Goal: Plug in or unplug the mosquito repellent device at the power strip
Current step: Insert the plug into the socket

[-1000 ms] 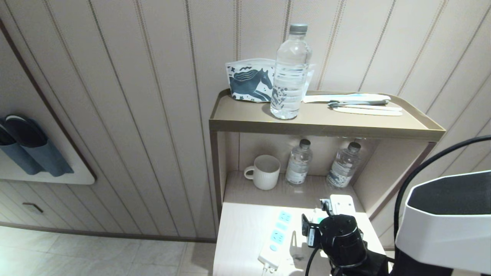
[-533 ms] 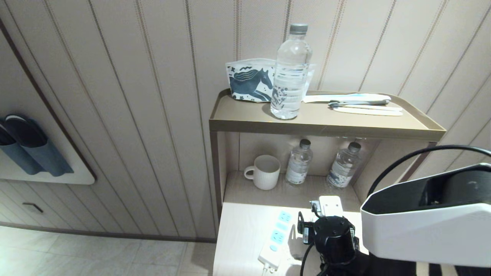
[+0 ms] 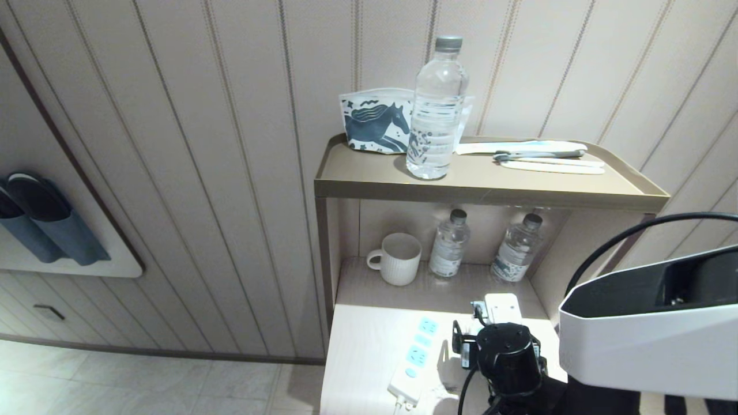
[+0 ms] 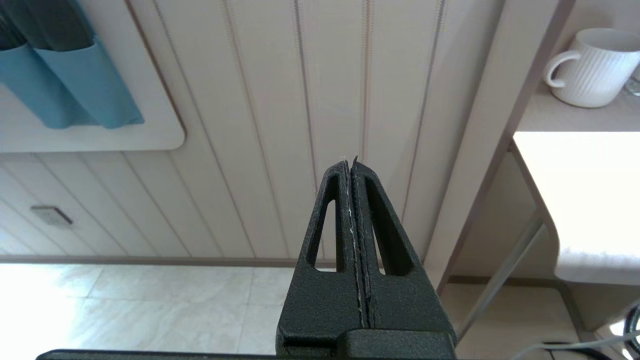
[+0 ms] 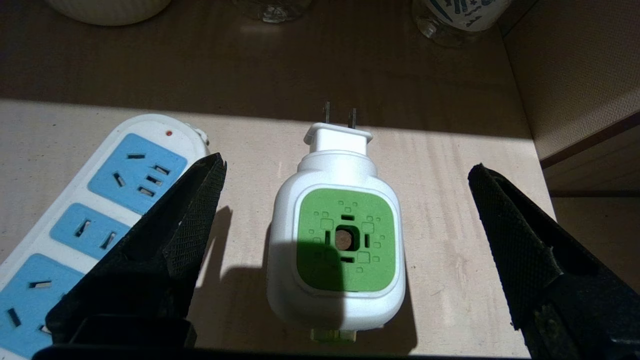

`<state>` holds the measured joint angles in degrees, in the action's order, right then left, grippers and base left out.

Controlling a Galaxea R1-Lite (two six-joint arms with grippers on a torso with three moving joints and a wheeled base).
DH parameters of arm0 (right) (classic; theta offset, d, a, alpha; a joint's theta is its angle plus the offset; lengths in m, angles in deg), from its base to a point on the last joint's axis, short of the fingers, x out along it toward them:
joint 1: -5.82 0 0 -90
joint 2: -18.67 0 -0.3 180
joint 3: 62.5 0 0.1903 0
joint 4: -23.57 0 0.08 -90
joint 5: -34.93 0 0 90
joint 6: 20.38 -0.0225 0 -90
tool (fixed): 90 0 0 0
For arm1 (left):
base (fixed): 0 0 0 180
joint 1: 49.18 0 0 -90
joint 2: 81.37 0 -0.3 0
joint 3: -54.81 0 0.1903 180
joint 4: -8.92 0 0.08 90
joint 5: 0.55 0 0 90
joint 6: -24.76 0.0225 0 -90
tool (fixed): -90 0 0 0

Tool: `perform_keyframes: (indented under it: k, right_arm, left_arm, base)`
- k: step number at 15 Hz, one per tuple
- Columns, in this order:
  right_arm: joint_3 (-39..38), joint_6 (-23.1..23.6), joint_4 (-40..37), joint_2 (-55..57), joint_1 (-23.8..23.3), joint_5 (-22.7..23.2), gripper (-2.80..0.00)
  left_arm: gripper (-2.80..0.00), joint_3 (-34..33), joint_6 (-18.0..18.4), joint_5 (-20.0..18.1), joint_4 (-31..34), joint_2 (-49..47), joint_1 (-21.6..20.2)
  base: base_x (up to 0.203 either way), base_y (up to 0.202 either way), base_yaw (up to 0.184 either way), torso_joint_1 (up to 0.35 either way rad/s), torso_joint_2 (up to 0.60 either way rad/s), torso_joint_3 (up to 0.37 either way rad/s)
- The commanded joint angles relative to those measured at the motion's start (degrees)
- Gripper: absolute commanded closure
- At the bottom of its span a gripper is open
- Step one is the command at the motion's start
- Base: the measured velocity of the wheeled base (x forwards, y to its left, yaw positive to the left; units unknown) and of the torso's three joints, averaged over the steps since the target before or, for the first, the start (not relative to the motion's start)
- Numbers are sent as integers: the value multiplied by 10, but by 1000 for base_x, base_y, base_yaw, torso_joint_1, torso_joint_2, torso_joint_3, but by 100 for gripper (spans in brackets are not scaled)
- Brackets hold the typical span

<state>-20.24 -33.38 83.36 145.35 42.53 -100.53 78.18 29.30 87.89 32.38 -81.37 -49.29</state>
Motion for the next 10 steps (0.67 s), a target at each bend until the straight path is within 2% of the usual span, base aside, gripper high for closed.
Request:
perform_keyframes:
  k: [1,3,10]
  right_arm:
    - [-13,-1,4,-18,5,0,-280]
    - [-33,0,3,-41,11,22,-280]
    - [-54,11,7,-70,16,29,-280]
  left_arm:
    - [0,0,0,0,0,0,0]
    - [0,0,0,0,0,0,0]
    - [0,0,0,0,0,0,-1]
  base:
    - [0,0,0,0,0,0]
    - [0,0,0,0,0,0]
    - [0,0,0,0,0,0]
